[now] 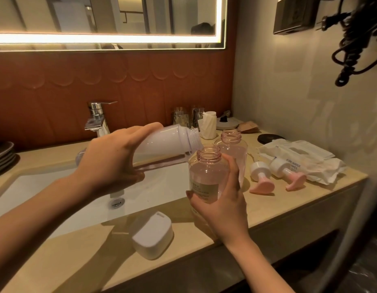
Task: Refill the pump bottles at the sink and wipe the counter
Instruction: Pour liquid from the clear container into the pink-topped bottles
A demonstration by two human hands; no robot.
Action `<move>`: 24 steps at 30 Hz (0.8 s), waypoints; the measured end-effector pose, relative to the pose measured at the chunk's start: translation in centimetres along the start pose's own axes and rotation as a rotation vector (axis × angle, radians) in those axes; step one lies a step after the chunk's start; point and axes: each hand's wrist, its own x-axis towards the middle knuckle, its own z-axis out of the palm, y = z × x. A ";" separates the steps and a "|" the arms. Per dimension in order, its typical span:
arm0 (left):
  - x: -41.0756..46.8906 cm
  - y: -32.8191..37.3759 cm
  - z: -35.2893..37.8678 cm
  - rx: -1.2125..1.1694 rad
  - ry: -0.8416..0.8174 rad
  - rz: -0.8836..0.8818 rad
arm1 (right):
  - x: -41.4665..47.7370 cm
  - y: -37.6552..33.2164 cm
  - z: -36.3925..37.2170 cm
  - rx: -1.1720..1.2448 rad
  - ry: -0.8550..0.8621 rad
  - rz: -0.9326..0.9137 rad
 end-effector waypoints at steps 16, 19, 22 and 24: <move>0.4 0.2 -0.5 0.038 -0.013 -0.004 | 0.0 -0.1 -0.1 0.013 -0.006 0.010; 0.4 0.2 -0.6 0.044 -0.009 0.004 | 0.0 -0.1 -0.1 0.011 -0.004 0.008; 0.4 0.2 -0.6 0.049 -0.013 0.000 | 0.0 -0.1 -0.1 0.016 -0.003 0.005; 0.3 0.2 -0.7 0.048 -0.013 0.000 | 0.0 -0.1 -0.1 0.018 -0.004 0.007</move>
